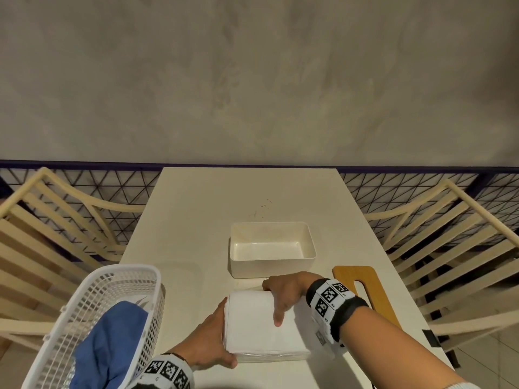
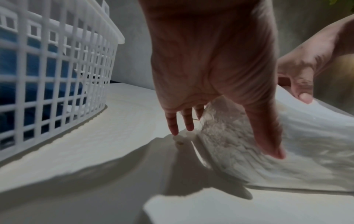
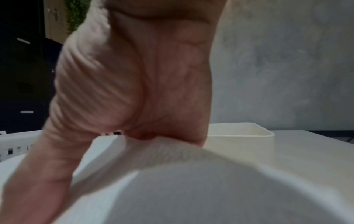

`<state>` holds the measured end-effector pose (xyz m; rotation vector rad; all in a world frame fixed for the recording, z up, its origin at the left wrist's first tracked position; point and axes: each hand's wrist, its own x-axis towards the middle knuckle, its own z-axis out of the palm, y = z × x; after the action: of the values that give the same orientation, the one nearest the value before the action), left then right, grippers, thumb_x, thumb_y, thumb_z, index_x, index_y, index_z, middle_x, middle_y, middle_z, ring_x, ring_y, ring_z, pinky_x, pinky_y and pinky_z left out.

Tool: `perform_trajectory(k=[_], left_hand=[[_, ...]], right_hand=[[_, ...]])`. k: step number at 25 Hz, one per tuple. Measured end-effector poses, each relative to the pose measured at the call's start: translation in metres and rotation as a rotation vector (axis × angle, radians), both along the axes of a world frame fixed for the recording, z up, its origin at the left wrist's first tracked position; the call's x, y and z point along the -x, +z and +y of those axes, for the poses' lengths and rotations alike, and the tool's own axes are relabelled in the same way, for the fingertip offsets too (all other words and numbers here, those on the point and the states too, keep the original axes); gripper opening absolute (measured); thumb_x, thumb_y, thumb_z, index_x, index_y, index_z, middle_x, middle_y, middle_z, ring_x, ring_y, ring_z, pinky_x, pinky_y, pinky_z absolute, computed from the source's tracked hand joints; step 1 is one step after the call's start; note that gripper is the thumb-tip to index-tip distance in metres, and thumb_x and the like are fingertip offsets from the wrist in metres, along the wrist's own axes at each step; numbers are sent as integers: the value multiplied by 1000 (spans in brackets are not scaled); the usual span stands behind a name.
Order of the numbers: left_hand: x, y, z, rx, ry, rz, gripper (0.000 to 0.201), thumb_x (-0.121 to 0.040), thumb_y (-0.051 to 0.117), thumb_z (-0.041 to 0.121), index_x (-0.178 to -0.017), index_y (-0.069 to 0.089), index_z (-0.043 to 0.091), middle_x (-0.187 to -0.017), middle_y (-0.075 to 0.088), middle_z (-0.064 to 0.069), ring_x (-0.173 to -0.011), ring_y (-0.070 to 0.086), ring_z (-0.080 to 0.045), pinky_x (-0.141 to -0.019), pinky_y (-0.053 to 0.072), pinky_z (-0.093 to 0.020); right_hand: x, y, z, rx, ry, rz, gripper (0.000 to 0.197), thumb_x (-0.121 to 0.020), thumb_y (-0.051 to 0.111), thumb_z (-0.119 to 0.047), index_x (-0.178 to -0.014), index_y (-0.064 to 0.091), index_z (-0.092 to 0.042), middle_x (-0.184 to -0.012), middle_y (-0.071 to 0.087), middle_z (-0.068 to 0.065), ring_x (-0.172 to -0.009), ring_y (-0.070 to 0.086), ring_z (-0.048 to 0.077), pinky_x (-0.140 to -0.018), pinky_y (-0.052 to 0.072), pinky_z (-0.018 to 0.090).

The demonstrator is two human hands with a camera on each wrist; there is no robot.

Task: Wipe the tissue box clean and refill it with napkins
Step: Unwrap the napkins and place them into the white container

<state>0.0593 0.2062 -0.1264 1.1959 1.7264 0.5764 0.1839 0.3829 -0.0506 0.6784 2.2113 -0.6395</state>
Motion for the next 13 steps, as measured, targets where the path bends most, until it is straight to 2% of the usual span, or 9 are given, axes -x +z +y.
perform_trajectory(k=[3, 8, 9, 11, 13], left_hand=[[0, 1, -2, -1, 5, -5, 124, -46, 83, 23, -140, 3, 38, -125, 41, 26, -123, 42, -5, -103, 38, -23], [-1, 4, -6, -14, 26, -9, 124, -45, 82, 25, -141, 5, 40, -131, 41, 25, -124, 42, -2, -106, 39, -27], [-2, 4, -7, -20, 21, -13, 123, -45, 82, 25, -140, 5, 40, -131, 41, 25, -124, 42, -2, -106, 39, -28], [-2, 3, -12, -32, 28, -24, 122, -45, 83, 27, -138, 7, 44, -133, 41, 25, -126, 41, -3, -108, 39, -31], [-3, 6, -16, -45, 40, -44, 118, -43, 86, 26, -130, 12, 56, -133, 42, 26, -129, 40, -4, -108, 38, -36]], right_hand=[[1, -1, 5, 98, -54, -63, 83, -68, 79, -30, -136, 32, -19, -138, 45, 3, -123, 45, 28, -102, 41, 43], [9, -4, 0, 164, -39, -193, 91, -49, 84, -41, -129, 48, -15, -133, 53, 3, -120, 50, 27, -102, 43, 44], [9, -4, 0, 168, -28, -196, 88, -50, 83, -39, -128, 50, -14, -133, 54, 4, -119, 50, 27, -102, 43, 43], [7, 1, -2, 214, -38, -161, 66, -69, 78, -26, -128, 51, -13, -133, 54, 5, -121, 50, 26, -105, 40, 40], [1, 4, -1, 233, -47, -102, 52, -80, 69, -16, -129, 49, -12, -133, 55, 5, -122, 49, 26, -105, 39, 37]])
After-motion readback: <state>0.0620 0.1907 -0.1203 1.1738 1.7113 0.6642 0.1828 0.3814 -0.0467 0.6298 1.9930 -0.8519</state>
